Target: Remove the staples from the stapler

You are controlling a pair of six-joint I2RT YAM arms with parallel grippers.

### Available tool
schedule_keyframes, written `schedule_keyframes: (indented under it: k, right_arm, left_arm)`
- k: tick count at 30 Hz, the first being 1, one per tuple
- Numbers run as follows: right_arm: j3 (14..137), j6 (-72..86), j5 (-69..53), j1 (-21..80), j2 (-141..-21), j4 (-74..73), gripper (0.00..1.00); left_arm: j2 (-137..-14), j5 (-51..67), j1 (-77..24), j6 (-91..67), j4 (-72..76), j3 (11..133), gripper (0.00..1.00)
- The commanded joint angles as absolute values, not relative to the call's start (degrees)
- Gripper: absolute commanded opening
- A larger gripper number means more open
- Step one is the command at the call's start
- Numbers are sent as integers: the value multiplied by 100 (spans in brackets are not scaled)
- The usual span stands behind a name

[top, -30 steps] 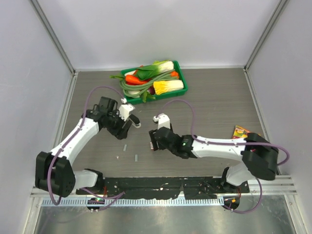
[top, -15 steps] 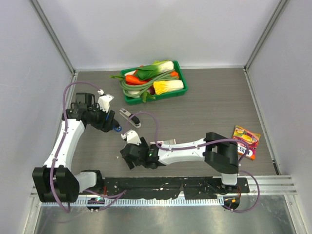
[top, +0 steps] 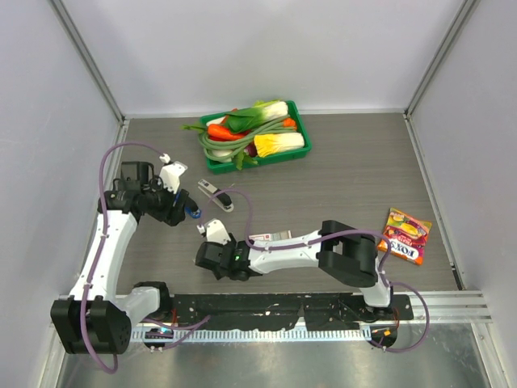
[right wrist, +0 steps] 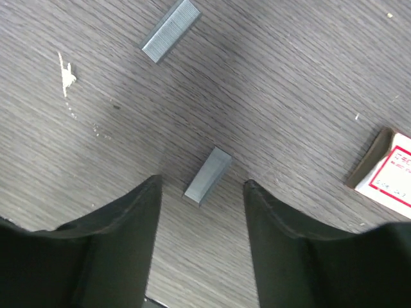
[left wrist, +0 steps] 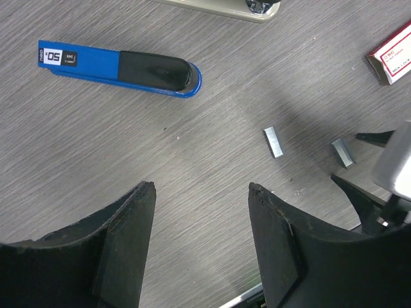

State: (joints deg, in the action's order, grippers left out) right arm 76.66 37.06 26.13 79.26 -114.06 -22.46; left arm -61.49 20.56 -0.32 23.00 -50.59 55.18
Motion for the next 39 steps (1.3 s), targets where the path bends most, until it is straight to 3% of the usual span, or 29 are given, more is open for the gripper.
schedule_keyframes:
  k: [1,7,12,29,34,39]
  right_arm:
    - [8024,3885,2847,7945,-11610,-2364,54]
    - [8156,3885,2874,7945,-11760,-2461,48]
    - [8086,3893,2944,7945,-11681,-2584,36]
    - [7840,3902,3076,7963,-11470,-2769,35]
    - [7822,3911,3041,7998,-11461,-2742,20]
    - [7761,3867,3111,8016,-11356,-2689,14]
  left_arm:
    - [-6029,2074,-26,2417,-5115,5502,64]
    - [-6038,2118,-26,2487,-5115,5476,63]
    - [-6064,2127,-26,2522,-5106,5476,64]
    - [-6100,2136,-26,2637,-5150,5432,63]
    - [-6117,2153,-26,2637,-5177,5432,63]
    - [-6100,2153,-26,2646,-5168,5414,63]
